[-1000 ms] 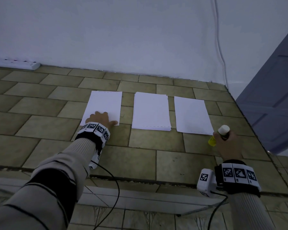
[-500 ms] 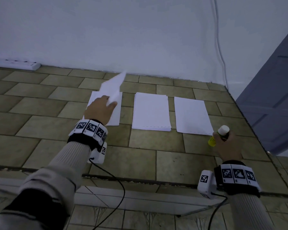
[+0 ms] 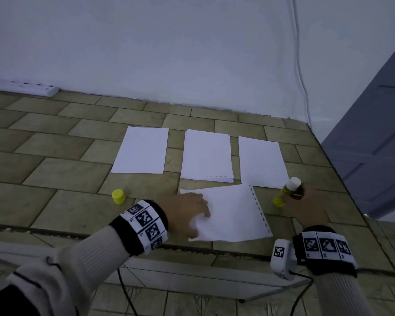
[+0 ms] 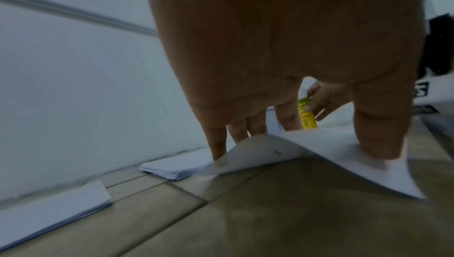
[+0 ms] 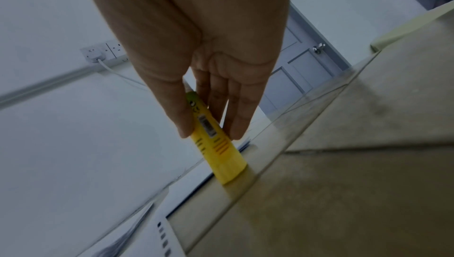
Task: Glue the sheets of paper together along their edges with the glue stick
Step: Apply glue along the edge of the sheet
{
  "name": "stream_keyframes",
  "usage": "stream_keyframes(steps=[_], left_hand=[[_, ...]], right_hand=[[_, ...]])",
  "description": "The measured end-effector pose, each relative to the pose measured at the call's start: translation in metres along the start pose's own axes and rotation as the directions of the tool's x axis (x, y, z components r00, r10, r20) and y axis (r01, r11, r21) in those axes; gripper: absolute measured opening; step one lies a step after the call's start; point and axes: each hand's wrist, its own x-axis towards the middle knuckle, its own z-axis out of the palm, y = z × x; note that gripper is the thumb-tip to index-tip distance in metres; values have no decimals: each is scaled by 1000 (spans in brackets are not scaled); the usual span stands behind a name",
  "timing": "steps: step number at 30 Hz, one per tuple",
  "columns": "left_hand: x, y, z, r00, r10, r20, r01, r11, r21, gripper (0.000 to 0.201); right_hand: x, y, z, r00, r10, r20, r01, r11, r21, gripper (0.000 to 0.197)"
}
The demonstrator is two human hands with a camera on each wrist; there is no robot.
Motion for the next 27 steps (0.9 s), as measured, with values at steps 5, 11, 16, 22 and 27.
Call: stream_keyframes(steps=[5, 11, 16, 22, 27], left_hand=[[-8, -6, 16, 999, 39, 19, -41, 995, 91, 73], [-16, -3, 19, 994, -73, -78, 67, 995, -71, 62], [-16, 0, 27, 919, -364, -152, 355, 931, -81, 85], [-8, -3, 56, 878, -419, -230, 424, 905, -31, 144], [-4, -19, 68, 890, -346, -296, 339, 938, -77, 129]], right_hand=[[-18, -18, 4, 991, -81, 105, 74, 995, 73, 37], [-36, -45, 10, 951, -238, 197, 204, 963, 178, 28], [-43, -64, 25, 922, -287, 259, 239, 950, 201, 29], [-47, -74, 44, 924, -249, 289, 203, 963, 180, 51], [-47, -87, 57, 927, -260, 272, 221, 961, 167, 57]])
